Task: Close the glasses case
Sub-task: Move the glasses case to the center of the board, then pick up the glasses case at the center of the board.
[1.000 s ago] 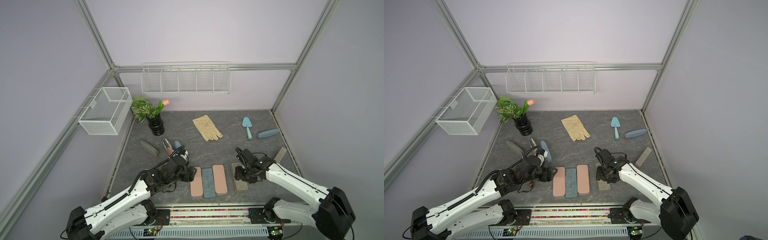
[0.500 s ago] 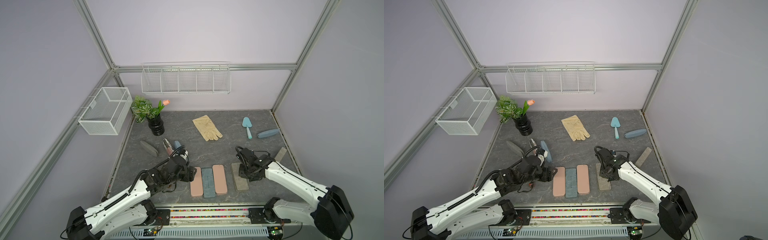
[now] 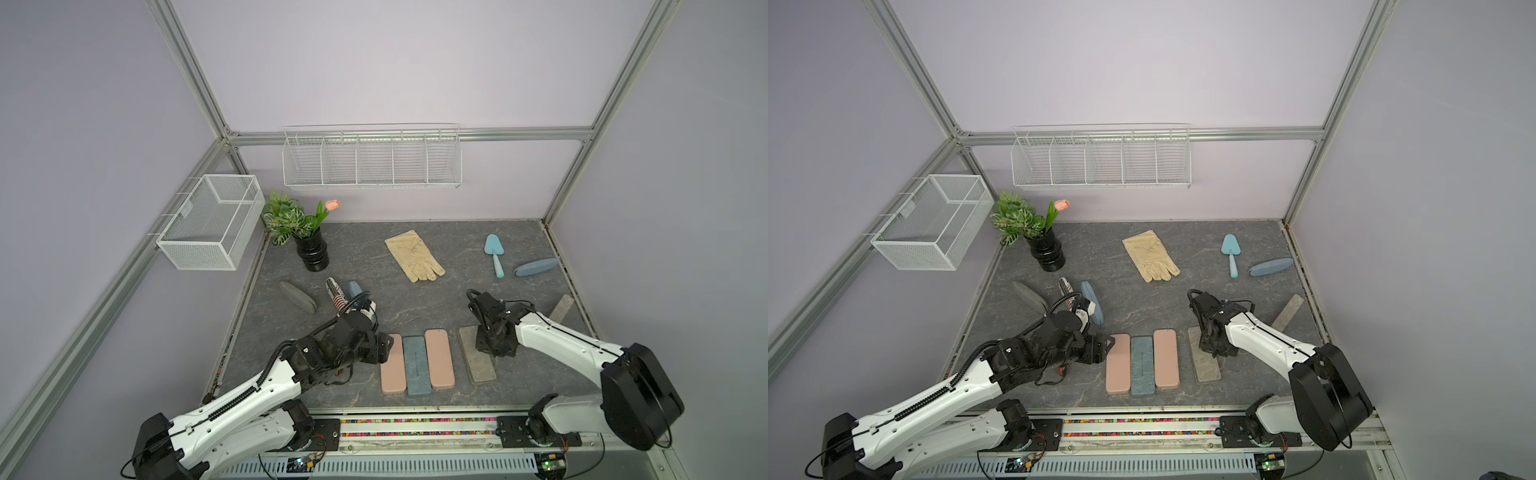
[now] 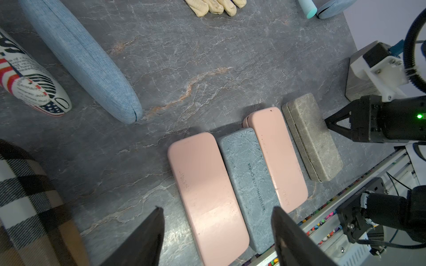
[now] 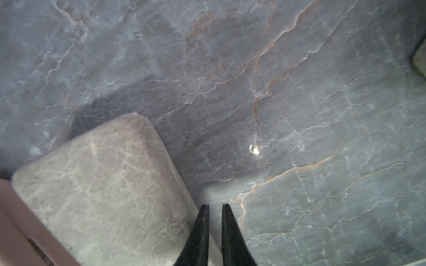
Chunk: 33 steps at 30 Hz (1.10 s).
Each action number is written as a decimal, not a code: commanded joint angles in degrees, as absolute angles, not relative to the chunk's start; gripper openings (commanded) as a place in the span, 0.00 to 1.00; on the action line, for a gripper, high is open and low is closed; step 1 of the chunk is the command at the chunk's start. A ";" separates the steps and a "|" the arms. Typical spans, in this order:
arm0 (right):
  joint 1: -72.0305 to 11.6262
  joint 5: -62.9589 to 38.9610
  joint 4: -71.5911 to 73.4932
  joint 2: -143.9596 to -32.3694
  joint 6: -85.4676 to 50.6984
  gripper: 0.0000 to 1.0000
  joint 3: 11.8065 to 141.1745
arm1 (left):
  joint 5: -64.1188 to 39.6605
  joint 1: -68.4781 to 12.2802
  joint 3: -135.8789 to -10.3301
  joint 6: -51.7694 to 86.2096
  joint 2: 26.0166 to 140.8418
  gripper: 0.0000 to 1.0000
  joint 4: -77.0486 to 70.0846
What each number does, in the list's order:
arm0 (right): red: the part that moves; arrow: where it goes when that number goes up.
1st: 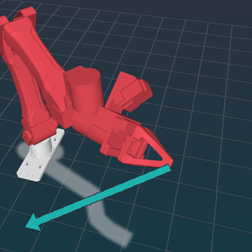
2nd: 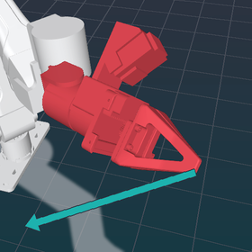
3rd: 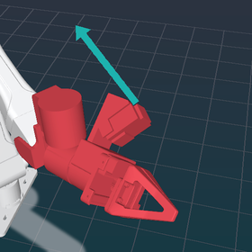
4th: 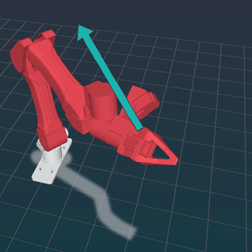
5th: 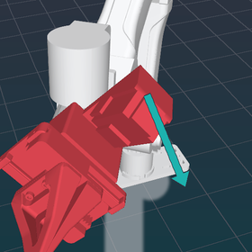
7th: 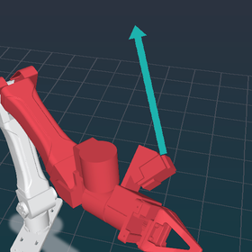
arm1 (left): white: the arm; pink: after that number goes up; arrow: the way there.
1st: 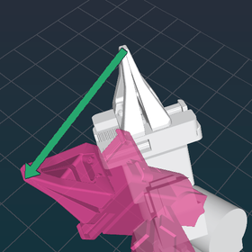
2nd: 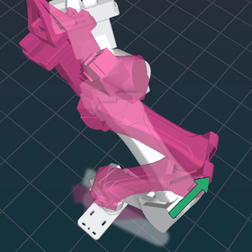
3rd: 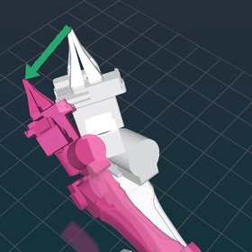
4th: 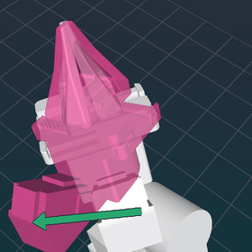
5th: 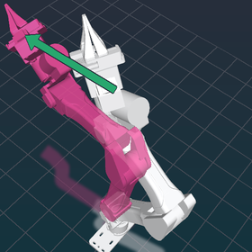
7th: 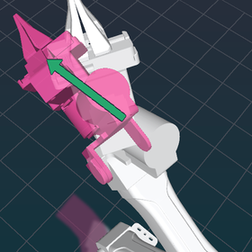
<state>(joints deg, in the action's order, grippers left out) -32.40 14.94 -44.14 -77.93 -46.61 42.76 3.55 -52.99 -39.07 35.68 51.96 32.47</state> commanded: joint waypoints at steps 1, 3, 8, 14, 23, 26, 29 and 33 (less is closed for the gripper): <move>-33.47 12.46 -43.68 -77.68 -46.34 0.16 41.52 | 3.48 -53.11 -38.67 35.16 51.53 0.74 32.71; -34.53 12.13 -43.62 -77.80 -46.84 0.17 41.57 | 3.53 -53.09 -38.67 35.16 51.49 0.74 32.70; -38.04 12.50 -43.86 -78.23 -51.54 0.18 42.19 | 3.54 -53.13 -38.67 35.23 51.37 0.74 32.80; -40.92 13.82 -44.53 -76.74 -57.16 0.21 42.29 | 3.36 -53.09 -38.59 35.21 51.50 0.74 32.78; -39.67 23.23 -53.52 -70.68 -59.41 0.43 48.61 | 4.24 -53.09 -39.18 35.29 51.26 0.74 33.44; -36.08 24.64 -55.81 -71.56 -57.67 0.61 53.39 | 4.98 -53.09 -39.87 35.40 50.61 0.74 34.48; -31.61 27.47 -58.77 -73.24 -56.17 0.79 58.03 | 5.49 -53.08 -40.25 35.51 49.80 0.74 35.02; -21.89 26.77 -59.23 -75.34 -50.61 0.84 63.21 | 6.60 -53.08 -38.87 36.17 48.42 0.74 34.10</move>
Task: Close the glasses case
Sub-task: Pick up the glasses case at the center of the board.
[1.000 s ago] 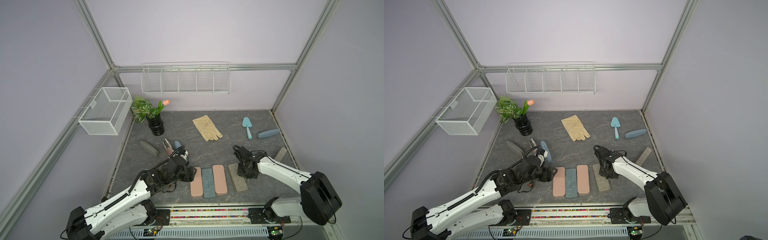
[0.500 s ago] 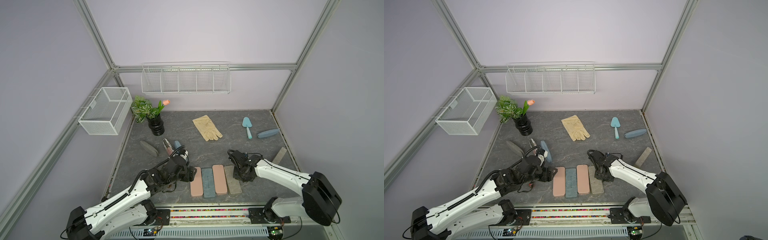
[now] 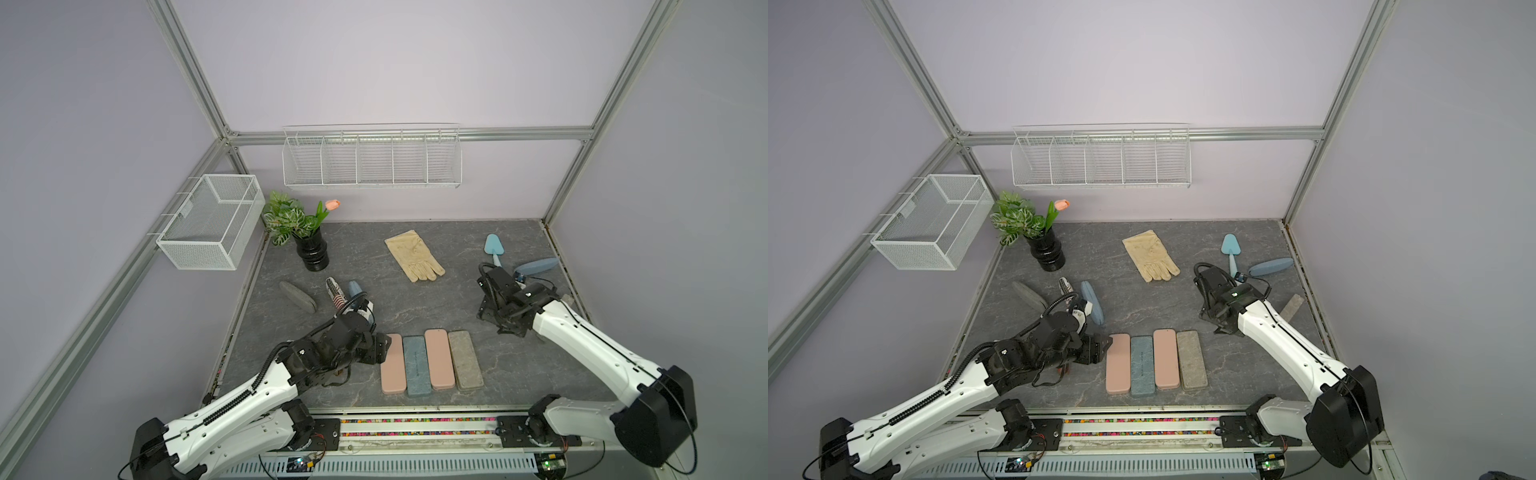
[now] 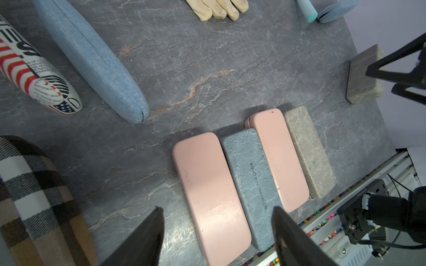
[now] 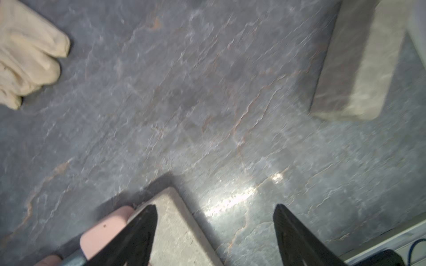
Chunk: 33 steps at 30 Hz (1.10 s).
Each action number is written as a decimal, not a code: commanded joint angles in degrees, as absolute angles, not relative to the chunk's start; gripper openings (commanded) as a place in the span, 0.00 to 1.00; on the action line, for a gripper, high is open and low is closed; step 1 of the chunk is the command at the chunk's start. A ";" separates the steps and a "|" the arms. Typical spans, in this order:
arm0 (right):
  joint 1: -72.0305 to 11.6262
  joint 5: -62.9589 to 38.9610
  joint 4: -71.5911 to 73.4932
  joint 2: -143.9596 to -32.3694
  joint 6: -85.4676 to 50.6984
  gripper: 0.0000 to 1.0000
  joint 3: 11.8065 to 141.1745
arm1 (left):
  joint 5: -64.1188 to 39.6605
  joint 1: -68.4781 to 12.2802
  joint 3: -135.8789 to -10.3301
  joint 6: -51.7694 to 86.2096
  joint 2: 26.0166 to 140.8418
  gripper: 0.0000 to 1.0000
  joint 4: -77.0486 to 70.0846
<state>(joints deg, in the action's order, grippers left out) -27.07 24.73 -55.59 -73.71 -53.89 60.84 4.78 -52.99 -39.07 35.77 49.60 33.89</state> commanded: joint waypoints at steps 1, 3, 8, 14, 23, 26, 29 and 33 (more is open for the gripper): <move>-18.85 26.17 -59.24 -76.20 -48.76 0.86 64.57 | 6.81 -53.04 -38.43 36.28 48.04 0.76 33.64; -13.14 26.18 -59.56 -77.88 -45.49 0.88 67.06 | 6.93 -53.00 -38.23 36.30 47.80 0.76 33.23; 0.66 23.45 -59.02 -83.12 -37.44 0.88 72.49 | 6.54 -53.00 -38.32 36.55 48.77 0.76 33.21; 10.06 20.32 -58.47 -88.47 -32.94 0.87 74.19 | 7.01 -53.00 -38.32 36.65 49.80 0.76 33.38; 12.84 16.85 -52.14 -92.95 -30.36 0.82 69.29 | 6.96 -53.02 -38.12 36.80 50.09 0.77 33.22; 13.23 15.99 -51.09 -95.44 -29.81 0.77 69.00 | 7.02 -53.00 -38.14 36.77 50.05 0.77 33.31; 13.27 15.56 -50.74 -98.04 -29.30 0.70 69.23 | 7.10 -53.01 -38.14 36.73 49.99 0.76 33.31; 13.77 15.13 -49.51 -99.69 -29.01 0.54 68.46 | 7.14 -53.00 -38.23 36.74 49.94 0.76 33.49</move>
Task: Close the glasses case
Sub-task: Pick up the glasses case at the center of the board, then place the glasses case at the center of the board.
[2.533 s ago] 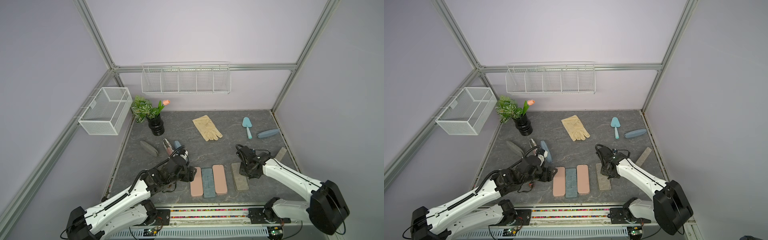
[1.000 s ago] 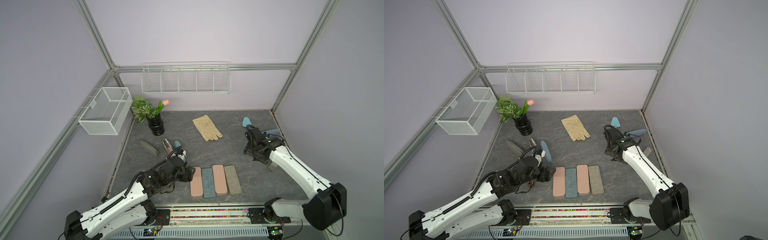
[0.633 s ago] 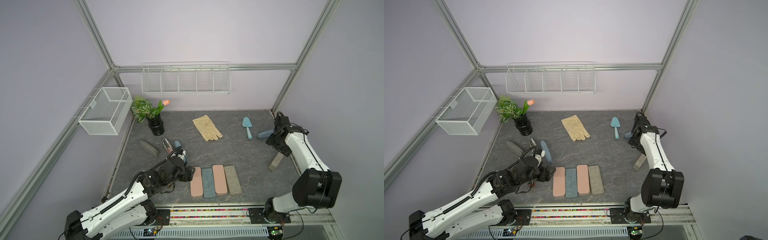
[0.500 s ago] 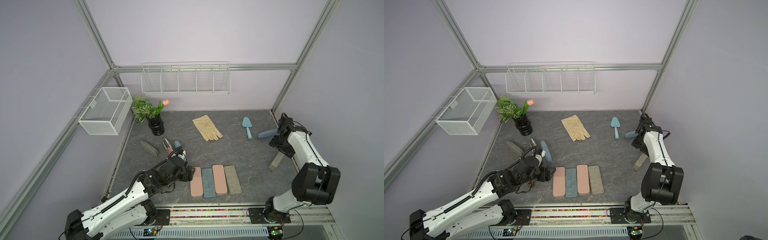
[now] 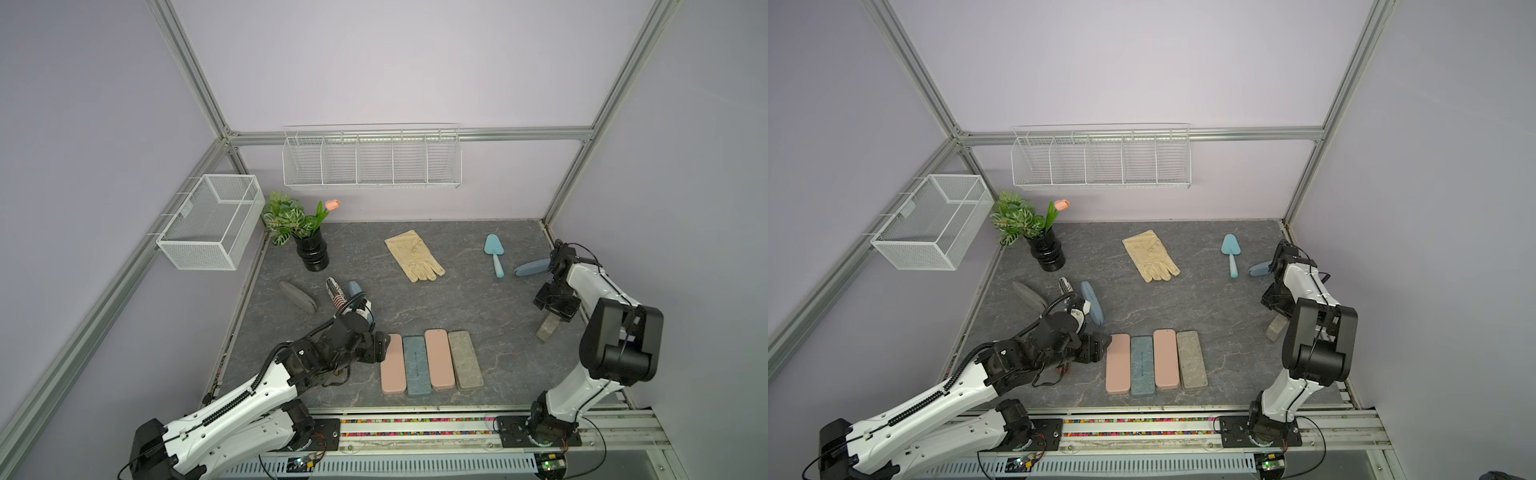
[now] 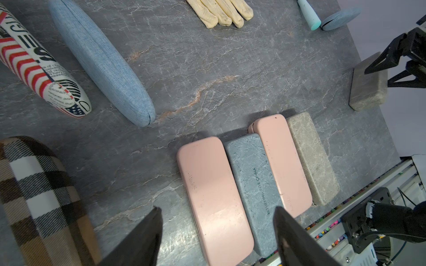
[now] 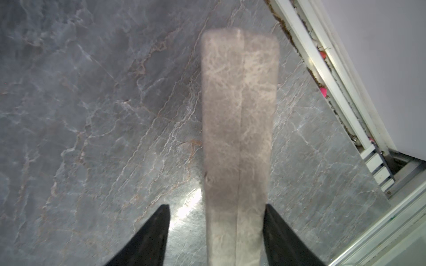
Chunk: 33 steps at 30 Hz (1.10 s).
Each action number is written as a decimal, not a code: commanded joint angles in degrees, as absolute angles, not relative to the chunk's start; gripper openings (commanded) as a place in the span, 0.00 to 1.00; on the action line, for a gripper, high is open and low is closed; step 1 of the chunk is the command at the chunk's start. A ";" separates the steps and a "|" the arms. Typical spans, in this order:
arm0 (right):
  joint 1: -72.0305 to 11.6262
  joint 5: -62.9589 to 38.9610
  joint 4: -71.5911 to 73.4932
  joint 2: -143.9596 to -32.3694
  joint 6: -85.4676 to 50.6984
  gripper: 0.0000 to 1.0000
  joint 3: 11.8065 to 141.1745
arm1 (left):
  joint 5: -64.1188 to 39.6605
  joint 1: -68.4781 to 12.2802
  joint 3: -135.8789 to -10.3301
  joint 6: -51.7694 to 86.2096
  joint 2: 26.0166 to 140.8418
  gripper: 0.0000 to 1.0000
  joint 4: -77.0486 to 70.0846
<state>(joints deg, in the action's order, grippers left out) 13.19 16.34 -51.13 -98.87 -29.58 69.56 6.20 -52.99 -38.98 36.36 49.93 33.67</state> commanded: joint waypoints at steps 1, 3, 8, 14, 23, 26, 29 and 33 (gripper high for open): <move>13.78 14.97 -49.40 -99.96 -28.89 0.50 68.32 | 7.21 -53.00 -38.22 36.74 49.96 0.76 33.49; 13.87 14.41 -49.14 -100.28 -28.40 0.40 67.88 | 7.32 -53.01 -38.31 36.74 50.01 0.77 33.57; 13.56 12.22 -49.34 -98.62 -27.21 0.24 66.76 | 7.20 -53.00 -38.30 36.67 49.91 0.77 33.49; 7.24 8.40 -53.95 -92.97 -24.99 0.23 66.28 | 6.73 -53.03 -38.48 36.65 49.83 0.76 33.49; -8.51 4.51 -58.81 -81.09 -28.94 0.25 59.40 | 5.80 -53.00 -38.32 36.16 48.35 0.77 32.99; -13.26 9.49 -63.62 -79.77 -29.52 0.25 59.31 | 5.51 -53.00 -38.40 35.93 48.31 0.76 32.98; -15.50 14.14 -67.64 -79.00 -29.71 0.25 59.35 | 5.32 -53.04 -38.25 35.90 48.41 0.77 32.87; -19.10 17.32 -71.23 -79.07 -31.28 0.25 59.46 | 4.99 -53.00 -38.31 35.86 49.09 0.77 32.78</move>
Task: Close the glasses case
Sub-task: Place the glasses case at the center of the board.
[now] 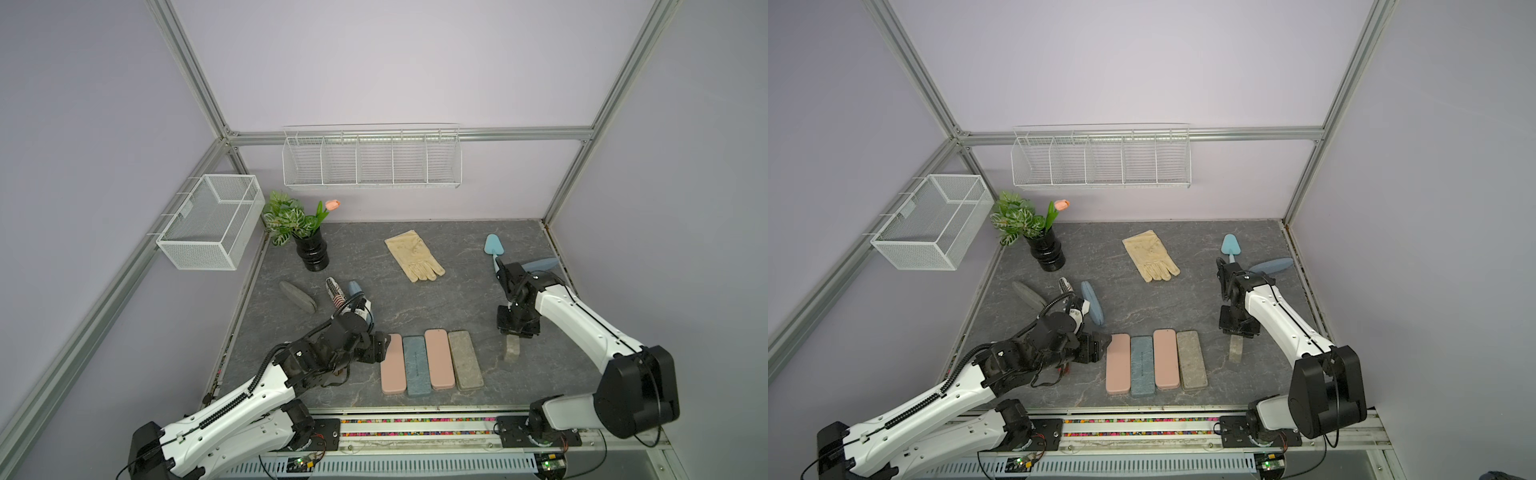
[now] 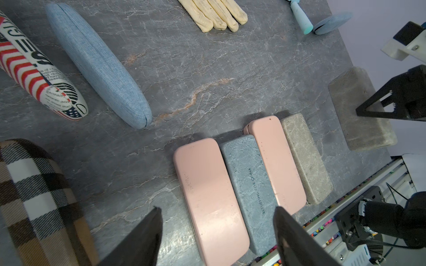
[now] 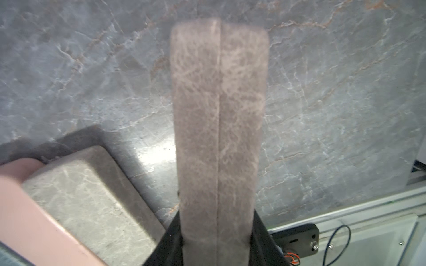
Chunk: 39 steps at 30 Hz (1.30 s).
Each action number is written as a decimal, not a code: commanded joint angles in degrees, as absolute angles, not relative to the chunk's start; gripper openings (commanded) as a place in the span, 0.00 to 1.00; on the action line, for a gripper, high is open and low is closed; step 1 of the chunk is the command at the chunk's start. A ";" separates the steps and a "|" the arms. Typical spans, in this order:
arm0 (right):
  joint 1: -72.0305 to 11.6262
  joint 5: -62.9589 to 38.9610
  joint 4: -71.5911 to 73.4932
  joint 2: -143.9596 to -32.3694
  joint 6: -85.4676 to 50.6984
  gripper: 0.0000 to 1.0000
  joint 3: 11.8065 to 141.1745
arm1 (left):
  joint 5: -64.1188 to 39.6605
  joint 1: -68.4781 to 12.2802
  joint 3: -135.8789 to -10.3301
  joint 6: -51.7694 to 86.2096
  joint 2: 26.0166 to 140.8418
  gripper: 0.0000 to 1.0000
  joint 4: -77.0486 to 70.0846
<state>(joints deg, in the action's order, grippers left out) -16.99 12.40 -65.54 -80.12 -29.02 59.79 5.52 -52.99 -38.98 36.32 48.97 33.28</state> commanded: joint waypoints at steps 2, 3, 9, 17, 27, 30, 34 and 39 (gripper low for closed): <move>-22.07 19.15 -72.69 -80.19 -32.90 0.25 59.85 | 4.95 -53.00 -38.41 35.80 49.37 0.76 32.78; -23.69 20.27 -73.34 -80.98 -33.97 0.25 59.79 | 4.88 -53.00 -38.41 35.78 49.45 0.77 32.78; -30.74 25.63 -74.09 -87.83 -39.14 0.26 58.59 | 4.36 -53.00 -38.50 35.72 50.17 0.77 32.87; -34.89 24.03 -68.54 -91.59 -41.28 0.39 57.04 | 4.49 -53.04 -38.50 35.73 50.80 0.77 32.97; -36.71 19.68 -65.98 -88.02 -41.08 0.55 57.16 | 4.78 -53.04 -38.54 35.68 51.52 0.76 33.05; -36.74 18.82 -65.97 -84.18 -41.31 0.58 57.62 | 4.80 -53.00 -38.64 35.69 51.60 0.77 33.02; -35.97 19.45 -66.25 -79.98 -41.92 0.62 58.06 | 4.70 -53.00 -38.76 35.65 52.11 0.77 33.13; -31.35 19.84 -63.50 -77.57 -42.09 0.54 55.41 | 4.86 -53.00 -38.82 35.59 52.28 0.77 33.21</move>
<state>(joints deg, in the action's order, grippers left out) -33.54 19.42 -64.99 -78.56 -40.66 57.43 4.62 -52.99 -38.98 36.27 52.07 33.28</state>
